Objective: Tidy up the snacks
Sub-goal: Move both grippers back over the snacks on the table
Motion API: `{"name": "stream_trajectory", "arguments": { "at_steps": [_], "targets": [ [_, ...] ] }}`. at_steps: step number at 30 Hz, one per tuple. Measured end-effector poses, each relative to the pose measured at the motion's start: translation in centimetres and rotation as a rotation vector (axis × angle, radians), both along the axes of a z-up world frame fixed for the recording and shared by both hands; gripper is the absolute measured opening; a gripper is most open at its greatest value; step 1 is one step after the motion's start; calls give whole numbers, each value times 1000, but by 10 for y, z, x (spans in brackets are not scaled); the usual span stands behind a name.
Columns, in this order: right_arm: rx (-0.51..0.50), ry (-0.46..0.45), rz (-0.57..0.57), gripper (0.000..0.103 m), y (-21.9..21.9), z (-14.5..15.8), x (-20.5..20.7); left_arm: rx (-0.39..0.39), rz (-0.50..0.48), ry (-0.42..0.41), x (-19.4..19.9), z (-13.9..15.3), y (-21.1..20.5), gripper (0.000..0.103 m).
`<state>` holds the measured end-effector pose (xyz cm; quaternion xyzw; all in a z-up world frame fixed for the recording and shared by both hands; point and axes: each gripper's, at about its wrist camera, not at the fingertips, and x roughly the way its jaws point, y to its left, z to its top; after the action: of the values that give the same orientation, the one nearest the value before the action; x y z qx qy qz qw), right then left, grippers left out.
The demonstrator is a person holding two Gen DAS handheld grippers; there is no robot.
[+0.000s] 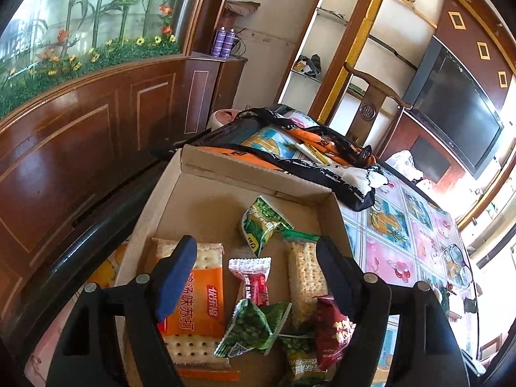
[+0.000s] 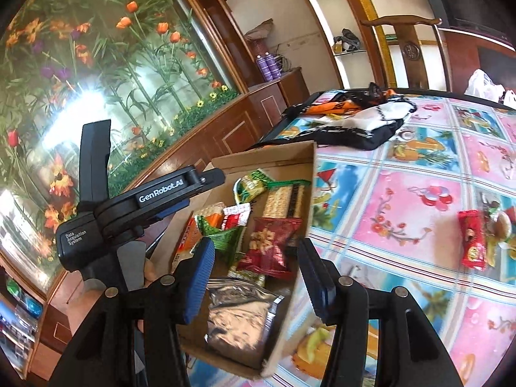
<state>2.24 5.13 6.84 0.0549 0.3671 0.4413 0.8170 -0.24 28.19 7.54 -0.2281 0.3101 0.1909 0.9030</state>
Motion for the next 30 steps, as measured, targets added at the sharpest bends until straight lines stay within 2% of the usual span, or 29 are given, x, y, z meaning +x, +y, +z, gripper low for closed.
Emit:
{"name": "stream_trajectory", "arguments": {
  "at_steps": [7,11,14,16,19,24,27,30],
  "targets": [
    [5,12,-54,58,-42,-3,8,22,-13,-35,-2,5,-9,76],
    [17,22,-112,58,-75,-2,20,36,0,-88,-11,21,-19,76],
    [23,21,-175,58,-109,0,34,54,-29,-109,-14,34,-35,76],
    [20,22,-224,58,-136,1,45,63,-77,-108,-13,41,-50,78],
    [3,37,-331,58,-186,-1,71,32,-186,-91,-4,45,-80,79],
    [-6,136,-504,58,-263,-13,114,13,-359,-27,26,43,-148,79],
    [-26,179,-579,59,-292,-22,139,-6,-448,24,49,37,-187,79],
    [-6,218,-597,59,-304,-30,158,-25,-474,73,68,24,-215,79]
  ]
}}
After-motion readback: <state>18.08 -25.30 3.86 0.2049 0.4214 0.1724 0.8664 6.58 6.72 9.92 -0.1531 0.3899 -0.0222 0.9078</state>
